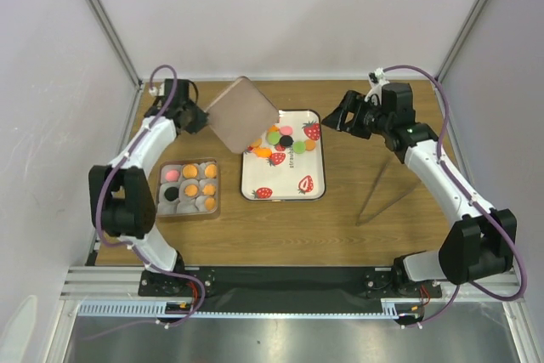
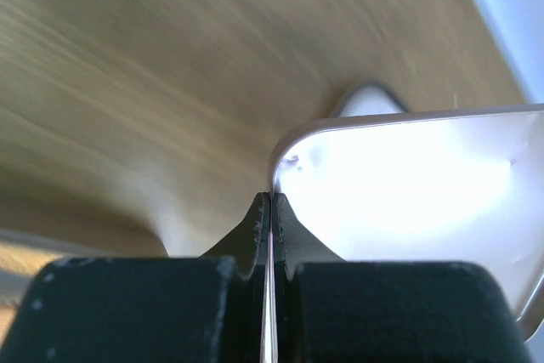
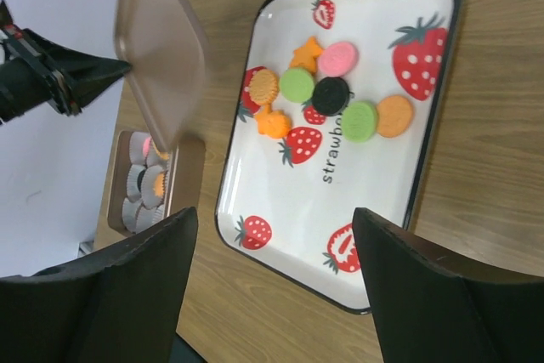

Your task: Pack the cookies

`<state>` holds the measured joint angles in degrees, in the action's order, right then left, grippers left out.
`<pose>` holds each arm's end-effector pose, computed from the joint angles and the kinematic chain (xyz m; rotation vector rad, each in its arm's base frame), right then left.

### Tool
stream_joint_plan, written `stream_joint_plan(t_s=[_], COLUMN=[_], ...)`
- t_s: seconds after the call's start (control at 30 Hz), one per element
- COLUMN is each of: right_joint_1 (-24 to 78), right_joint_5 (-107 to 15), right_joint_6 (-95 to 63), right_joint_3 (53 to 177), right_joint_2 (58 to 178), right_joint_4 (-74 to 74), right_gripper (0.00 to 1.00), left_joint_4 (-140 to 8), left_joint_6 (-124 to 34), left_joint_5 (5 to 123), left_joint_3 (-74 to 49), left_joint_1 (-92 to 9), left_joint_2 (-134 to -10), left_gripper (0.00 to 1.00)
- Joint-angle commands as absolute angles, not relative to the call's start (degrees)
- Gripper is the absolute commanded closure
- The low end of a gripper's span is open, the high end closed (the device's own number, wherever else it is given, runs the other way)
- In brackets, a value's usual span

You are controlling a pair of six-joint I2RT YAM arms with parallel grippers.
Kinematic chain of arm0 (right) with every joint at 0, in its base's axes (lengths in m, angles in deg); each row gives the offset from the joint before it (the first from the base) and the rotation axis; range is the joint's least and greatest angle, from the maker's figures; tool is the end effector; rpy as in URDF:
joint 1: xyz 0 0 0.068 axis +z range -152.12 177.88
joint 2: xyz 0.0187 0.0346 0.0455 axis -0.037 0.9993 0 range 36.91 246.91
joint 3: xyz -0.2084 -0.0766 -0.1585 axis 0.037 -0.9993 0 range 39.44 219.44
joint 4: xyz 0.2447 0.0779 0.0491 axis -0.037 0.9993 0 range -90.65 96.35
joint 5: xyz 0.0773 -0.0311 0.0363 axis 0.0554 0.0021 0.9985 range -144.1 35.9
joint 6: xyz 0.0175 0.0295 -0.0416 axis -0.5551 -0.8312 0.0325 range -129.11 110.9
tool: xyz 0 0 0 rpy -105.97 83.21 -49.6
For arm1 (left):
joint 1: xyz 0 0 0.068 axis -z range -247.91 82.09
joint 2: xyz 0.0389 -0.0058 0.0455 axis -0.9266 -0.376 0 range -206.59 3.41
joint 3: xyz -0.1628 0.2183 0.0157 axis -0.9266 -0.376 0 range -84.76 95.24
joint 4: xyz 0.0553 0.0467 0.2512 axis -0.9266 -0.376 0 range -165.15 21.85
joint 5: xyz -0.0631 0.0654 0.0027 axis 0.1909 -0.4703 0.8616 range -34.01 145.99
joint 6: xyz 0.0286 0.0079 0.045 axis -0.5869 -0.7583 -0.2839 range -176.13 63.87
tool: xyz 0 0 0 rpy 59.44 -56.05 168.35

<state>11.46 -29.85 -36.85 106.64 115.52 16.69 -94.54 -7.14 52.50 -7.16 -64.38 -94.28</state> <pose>0.3010 0.0877 0.3314 -0.0063 2.1432 0.8716 0.3808 -0.0213 0.2679 -0.9585 2.2122 -0.3597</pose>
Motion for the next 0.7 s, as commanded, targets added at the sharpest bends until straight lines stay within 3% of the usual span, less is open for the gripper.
stream_joint_plan(t_s=[0.0, 0.23, 0.67], right_joint_1=[12.64, 16.68, 24.42], right_joint_5=[-27.74, -26.33, -26.94], right_joint_6=[-35.21, -32.05, -30.64], right_joint_3=[107.73, 108.26, 111.16], right_joint_2=[114.78, 115.04, 119.78], right_joint_4=[12.54, 12.36, 15.79], right_gripper=[0.17, 0.13, 0.15], left_joint_4=[-92.67, -93.9, -91.97], left_joint_6=[-11.55, -18.68, -23.35], left_joint_5=[55.55, 59.49, 62.23], left_joint_3=[-10.92, -19.1, -24.55], left_joint_1=[-60.36, -53.33, -47.7], left_joint_2=[-88.01, -79.13, -70.33], left_gripper=[1.0, 1.0, 1.0])
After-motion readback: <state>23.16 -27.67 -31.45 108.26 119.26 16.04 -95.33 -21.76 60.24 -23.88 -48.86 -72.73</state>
